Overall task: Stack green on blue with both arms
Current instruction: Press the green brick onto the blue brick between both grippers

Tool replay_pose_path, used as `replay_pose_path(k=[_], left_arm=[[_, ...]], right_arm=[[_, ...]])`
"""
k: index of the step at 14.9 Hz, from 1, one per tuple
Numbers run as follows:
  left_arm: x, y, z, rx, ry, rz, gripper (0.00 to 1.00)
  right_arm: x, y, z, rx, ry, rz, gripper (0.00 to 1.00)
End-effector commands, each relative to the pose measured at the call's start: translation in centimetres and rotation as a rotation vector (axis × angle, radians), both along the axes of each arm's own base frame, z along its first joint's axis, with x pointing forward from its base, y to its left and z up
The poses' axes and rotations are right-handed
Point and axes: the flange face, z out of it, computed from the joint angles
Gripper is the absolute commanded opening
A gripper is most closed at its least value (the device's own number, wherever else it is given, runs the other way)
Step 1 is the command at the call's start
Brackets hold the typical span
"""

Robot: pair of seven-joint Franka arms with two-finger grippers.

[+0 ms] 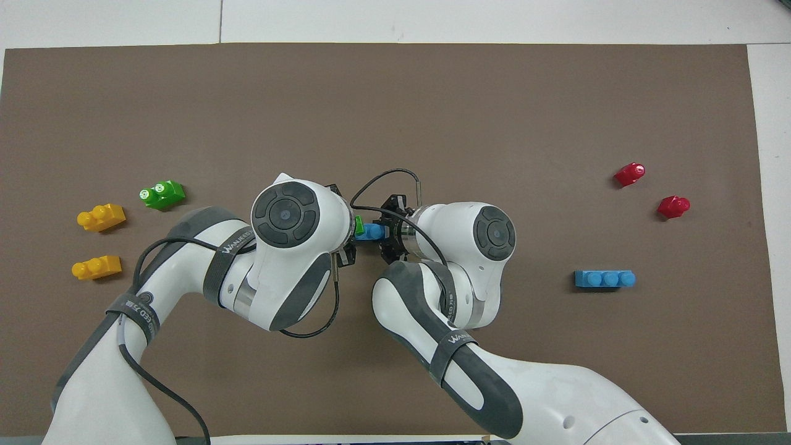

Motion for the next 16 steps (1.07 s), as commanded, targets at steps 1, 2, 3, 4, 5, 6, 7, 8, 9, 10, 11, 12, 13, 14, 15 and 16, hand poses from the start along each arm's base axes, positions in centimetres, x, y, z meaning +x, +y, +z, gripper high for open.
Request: replay_pose_path(k=[1,2,3,4,5,6,7,8,9,10,11,12,13,14,15,16], left_arm=[[-0.3,-1.6,-2.4,0.017,0.005,-0.017,0.00],[-0.3,-1.7,-2.4,0.018,0.006,-0.018,0.00],[-0.3,-1.6,-2.5,0.019,0.007,-0.018,0.00],[-0.3,-1.6,-2.6,0.020,0.008,-0.020,0.00],[-0.3,-1.6,-2.6,0.021,0.009,-0.021,0.00],[-0.4,-1.5,-2.8,0.023,0.012,-0.021,0.00],[-0.3,-1.5,-2.7,0.022,0.009,-0.023,0.00],[-0.3,-1.4,-2.9,0.024,0.011,-0.024,0.00],[-0.2,-1.4,-3.1,0.027,0.013,-0.028,0.00],[-0.3,-1.6,-4.2,0.034,0.021,-0.048,0.00],[-0.3,-1.6,-4.7,0.039,0.027,-0.062,0.00],[-0.1,-1.3,-4.8,0.044,0.028,-0.084,0.00],[0.1,-1.1,-4.8,0.045,0.027,-0.118,0.00],[0.1,-1.1,-5.0,0.049,0.027,-0.161,0.00],[-0.1,-1.1,-5.1,0.052,0.027,-0.187,0.00],[-0.1,-1.1,-5.2,0.052,0.026,-0.190,0.00]], right_arm=[[0.0,-0.4,-0.8,0.003,-0.019,-0.005,0.00],[0.0,-0.4,-0.8,0.003,-0.019,-0.005,0.00],[0.1,-0.4,-0.8,0.003,-0.017,-0.006,0.00],[0.1,-0.5,-0.9,0.002,-0.016,-0.008,0.00],[0.1,-0.5,-0.9,0.002,-0.016,-0.008,0.00],[0.1,-0.5,-0.9,0.002,-0.018,-0.008,0.00],[0.1,-0.5,-0.9,0.002,-0.016,-0.008,0.00],[0.1,-0.5,-0.9,0.002,-0.018,-0.008,0.00],[0.2,-0.6,-0.9,0.002,-0.017,-0.011,0.00],[0.2,-0.6,-0.9,0.009,-0.012,-0.020,0.00],[0.2,-0.7,-0.9,0.014,-0.010,-0.028,0.00],[0.1,-0.6,-0.9,0.015,-0.009,-0.027,0.00],[0.2,-0.8,-0.9,0.015,-0.010,-0.030,0.00],[0.1,-0.6,-0.9,0.015,-0.009,-0.027,0.00],[0.2,-0.8,-0.9,0.015,-0.010,-0.030,0.00],[0.1,-0.6,-0.9,0.015,-0.009,-0.027,0.00]])
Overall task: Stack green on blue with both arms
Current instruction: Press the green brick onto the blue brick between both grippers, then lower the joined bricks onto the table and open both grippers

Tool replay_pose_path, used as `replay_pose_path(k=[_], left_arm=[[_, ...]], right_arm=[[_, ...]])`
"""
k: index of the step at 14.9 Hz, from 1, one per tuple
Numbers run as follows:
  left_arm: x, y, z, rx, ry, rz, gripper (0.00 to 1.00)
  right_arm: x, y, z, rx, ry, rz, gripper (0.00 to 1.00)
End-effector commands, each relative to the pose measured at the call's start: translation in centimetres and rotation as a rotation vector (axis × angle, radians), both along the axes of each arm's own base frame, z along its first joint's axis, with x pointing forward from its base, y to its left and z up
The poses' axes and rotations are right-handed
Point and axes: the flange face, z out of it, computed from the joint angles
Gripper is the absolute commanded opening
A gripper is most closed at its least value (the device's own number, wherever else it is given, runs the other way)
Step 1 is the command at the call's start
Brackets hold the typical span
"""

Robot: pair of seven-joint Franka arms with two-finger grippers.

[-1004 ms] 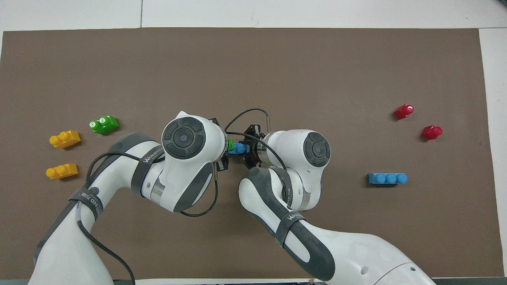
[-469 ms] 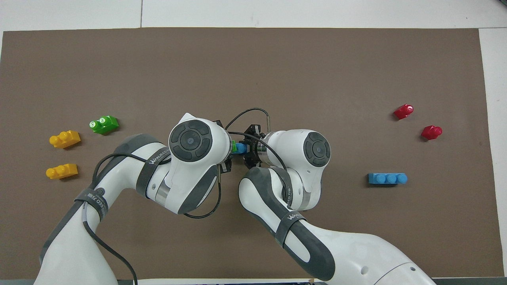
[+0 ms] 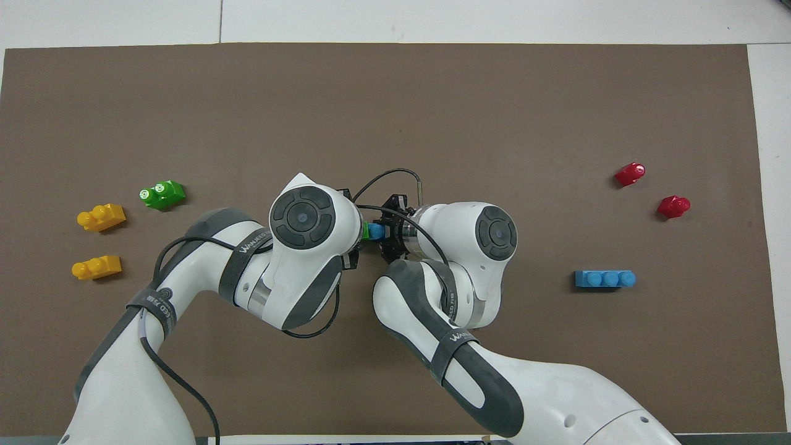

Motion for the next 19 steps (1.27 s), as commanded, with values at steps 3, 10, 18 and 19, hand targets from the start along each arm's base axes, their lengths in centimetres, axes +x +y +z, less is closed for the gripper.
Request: replay_pose_path(k=[3,10,18,19], left_arm=[[0.6,-0.3,-4.1,0.015,0.035,-0.004,0.11],[1.9,0.7,-1.1,0.013,0.033,0.017,1.00],[2.9,8.1,6.1,0.042,0.074,0.004,1.00],[2.8,9.9,7.6,0.045,0.082,-0.013,1.00]], right_arm=[[0.2,-0.6,-0.9,0.003,-0.014,-0.020,0.00],[0.6,-0.9,-0.7,0.023,0.000,-0.053,0.75],[3.9,-5.1,3.6,0.086,0.018,-0.089,0.98],[4.4,-6.1,4.6,0.098,0.022,-0.097,0.99]])
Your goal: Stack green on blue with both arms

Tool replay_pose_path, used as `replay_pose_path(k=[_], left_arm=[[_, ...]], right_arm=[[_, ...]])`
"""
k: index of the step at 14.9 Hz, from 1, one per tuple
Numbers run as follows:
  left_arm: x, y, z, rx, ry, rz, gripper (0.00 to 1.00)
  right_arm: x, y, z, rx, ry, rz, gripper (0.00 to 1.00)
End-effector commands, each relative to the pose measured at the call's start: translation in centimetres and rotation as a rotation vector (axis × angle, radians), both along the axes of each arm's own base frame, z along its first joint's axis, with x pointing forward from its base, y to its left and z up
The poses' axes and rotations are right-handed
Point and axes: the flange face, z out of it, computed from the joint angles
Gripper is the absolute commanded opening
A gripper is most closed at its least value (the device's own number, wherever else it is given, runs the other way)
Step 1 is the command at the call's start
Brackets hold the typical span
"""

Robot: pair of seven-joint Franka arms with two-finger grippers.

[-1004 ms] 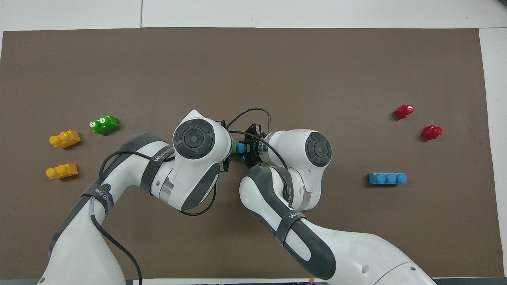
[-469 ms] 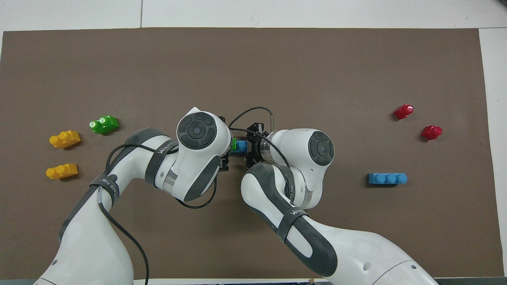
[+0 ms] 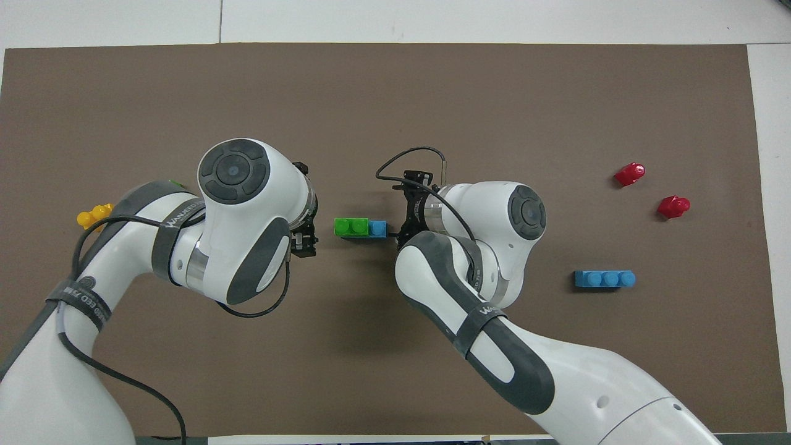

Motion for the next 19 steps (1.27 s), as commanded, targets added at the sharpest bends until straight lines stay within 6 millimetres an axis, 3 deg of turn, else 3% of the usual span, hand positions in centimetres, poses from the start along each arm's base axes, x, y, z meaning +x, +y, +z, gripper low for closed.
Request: replay_pose_path(k=[1,4,11,14,17,19], left_arm=[[-0.9,4.4,3.3,0.009,0.044,-0.057,1.00],[-0.9,7.2,4.8,0.017,0.069,-0.100,1.00],[-1.1,18.2,6.5,0.000,0.072,-0.387,1.00],[-0.6,22.0,6.9,-0.010,0.070,-0.534,1.00],[-1.5,25.3,8.2,-0.031,0.090,-0.759,1.00],[-1.3,26.4,8.3,-0.033,0.075,-0.880,1.00]], right_arm=[[1.1,-2.9,3.2,0.060,0.018,-0.010,0.99],[2.0,-6.4,6.2,0.072,0.018,0.012,1.00],[5.4,-20.4,11.9,-0.081,-0.135,0.388,1.00],[5.2,-25.8,14.1,-0.182,-0.210,0.593,1.00],[4.2,-29.3,16.8,-0.292,-0.280,0.799,1.00],[3.5,-30.9,19.1,-0.379,-0.307,0.947,1.00]])
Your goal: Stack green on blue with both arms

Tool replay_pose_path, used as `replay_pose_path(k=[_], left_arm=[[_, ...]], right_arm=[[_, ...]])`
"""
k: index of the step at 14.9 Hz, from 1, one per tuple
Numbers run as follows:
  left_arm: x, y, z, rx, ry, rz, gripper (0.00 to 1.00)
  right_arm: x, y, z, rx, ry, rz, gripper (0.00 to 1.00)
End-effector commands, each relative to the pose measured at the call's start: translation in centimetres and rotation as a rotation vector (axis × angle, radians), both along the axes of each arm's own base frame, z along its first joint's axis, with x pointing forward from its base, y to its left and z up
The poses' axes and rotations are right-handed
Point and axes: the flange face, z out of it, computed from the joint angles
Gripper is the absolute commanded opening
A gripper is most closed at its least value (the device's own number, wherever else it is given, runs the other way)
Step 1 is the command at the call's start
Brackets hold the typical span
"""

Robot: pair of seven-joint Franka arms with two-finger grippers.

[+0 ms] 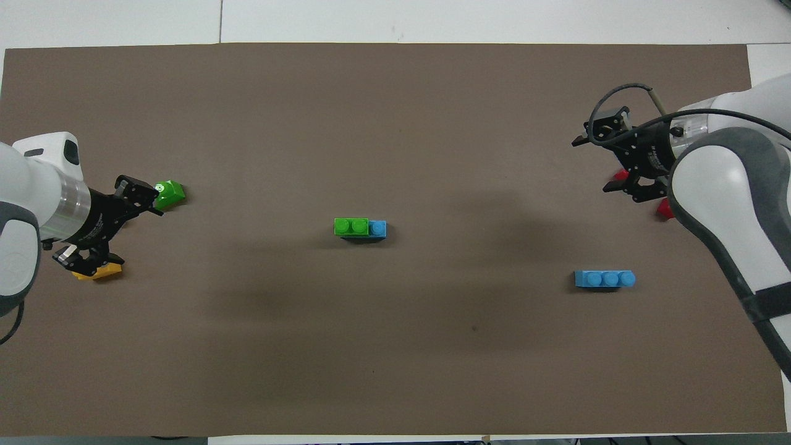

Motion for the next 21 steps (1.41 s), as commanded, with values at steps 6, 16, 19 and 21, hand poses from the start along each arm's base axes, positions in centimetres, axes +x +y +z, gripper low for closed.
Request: replay_pose_path(k=[6,16,19,21], left_arm=[[-0.8,-0.2,2.1,-0.021,-0.032,-0.137,1.00],[3.7,2.0,8.6,0.006,-0.039,-0.611,1.00],[4.8,1.4,8.6,-0.012,0.006,-0.650,1.00],[4.9,0.9,9.4,-0.028,0.003,-0.657,1.00]], right_arm=[[-3.3,-2.3,11.2,-0.236,-0.050,0.490,1.00],[-6.9,-4.0,14.1,-0.306,0.004,0.711,1.00],[-7.0,-4.4,14.1,-0.307,0.006,0.702,1.00],[-7.0,-4.4,14.0,-0.307,0.008,0.698,1.00]])
